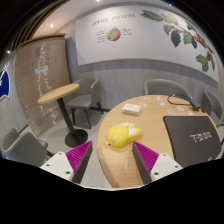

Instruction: Arrange mouse

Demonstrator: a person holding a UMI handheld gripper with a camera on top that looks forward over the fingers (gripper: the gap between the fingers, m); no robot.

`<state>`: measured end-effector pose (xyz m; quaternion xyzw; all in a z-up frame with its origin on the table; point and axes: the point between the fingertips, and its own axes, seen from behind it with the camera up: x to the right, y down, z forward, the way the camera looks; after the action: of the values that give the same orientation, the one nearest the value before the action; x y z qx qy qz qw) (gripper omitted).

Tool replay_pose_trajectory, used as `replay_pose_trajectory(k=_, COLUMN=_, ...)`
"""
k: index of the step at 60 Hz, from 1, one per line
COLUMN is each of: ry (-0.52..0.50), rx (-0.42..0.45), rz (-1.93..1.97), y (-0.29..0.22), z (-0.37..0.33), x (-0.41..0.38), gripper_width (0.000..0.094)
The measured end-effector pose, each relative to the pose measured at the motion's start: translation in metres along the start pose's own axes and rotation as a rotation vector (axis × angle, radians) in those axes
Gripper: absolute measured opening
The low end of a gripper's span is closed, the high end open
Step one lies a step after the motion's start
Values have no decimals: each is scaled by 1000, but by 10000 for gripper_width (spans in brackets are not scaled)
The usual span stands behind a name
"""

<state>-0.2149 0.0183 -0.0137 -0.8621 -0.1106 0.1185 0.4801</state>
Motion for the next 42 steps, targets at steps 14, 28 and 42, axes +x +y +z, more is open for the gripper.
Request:
replay_pose_trajectory(k=14, ry=144, rx=14, rz=44, y=-34, z=58, x=5, gripper_width=767)
replay_pose_trajectory(k=28, ry=69, rx=49, rz=-8, y=-37, z=63, x=-10, gripper_width=379)
replay_pose_trajectory(k=42, ry=-15, rx=290, rz=-42, y=-143, z=-76, x=56, gripper_width=363)
